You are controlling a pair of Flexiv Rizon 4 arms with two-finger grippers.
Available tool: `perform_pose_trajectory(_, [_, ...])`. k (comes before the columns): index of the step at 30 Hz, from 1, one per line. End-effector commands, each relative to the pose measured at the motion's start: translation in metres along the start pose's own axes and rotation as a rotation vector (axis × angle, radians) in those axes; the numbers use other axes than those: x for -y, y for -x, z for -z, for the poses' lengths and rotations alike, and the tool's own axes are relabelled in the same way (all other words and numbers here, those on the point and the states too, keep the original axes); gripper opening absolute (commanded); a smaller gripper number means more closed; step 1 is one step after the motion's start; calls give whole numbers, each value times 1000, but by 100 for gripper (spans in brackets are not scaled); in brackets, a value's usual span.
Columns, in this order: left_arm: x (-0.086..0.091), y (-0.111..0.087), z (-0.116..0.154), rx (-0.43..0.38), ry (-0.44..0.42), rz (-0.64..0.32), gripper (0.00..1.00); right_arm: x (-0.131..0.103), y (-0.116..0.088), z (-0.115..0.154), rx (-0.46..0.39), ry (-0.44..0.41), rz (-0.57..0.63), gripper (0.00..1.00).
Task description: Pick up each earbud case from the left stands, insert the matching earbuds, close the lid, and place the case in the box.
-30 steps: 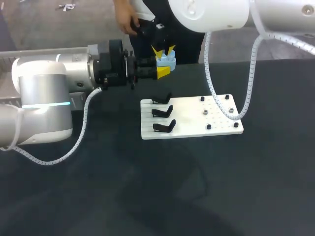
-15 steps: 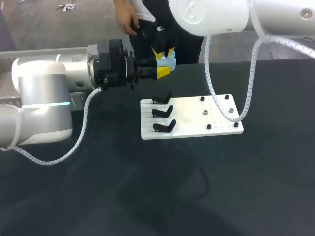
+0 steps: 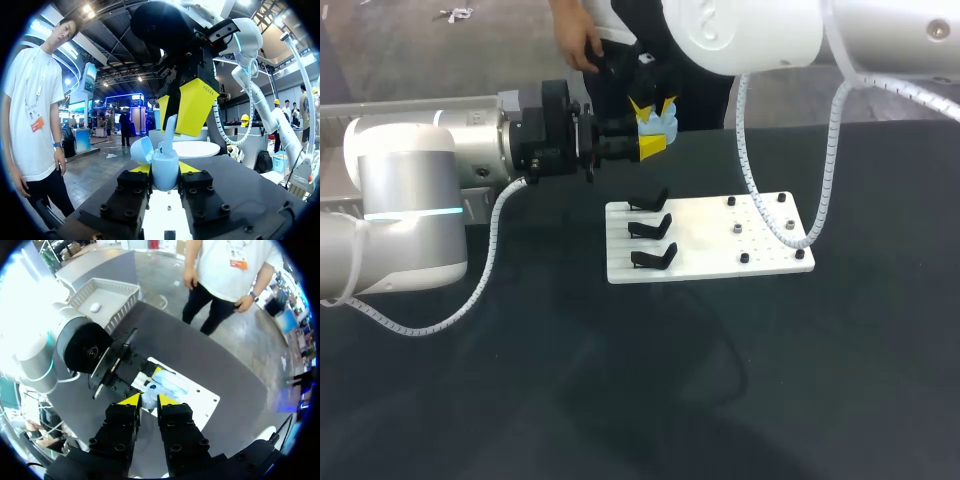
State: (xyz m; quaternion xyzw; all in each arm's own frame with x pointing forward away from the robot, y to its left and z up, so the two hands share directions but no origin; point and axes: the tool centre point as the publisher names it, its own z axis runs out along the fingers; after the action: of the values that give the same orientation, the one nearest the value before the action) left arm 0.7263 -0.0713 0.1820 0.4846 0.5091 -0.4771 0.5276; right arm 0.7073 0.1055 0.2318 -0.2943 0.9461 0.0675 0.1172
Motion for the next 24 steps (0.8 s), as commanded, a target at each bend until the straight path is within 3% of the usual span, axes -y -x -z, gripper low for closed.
perform_pose_trajectory(1, [1,0,0,0,5,-1,0,0,3,-2,-5,-1,0,0])
perform_pose_trajectory(24, [1,0,0,0,5,-1,0,3,7,-6,-8,-6,-9,0])
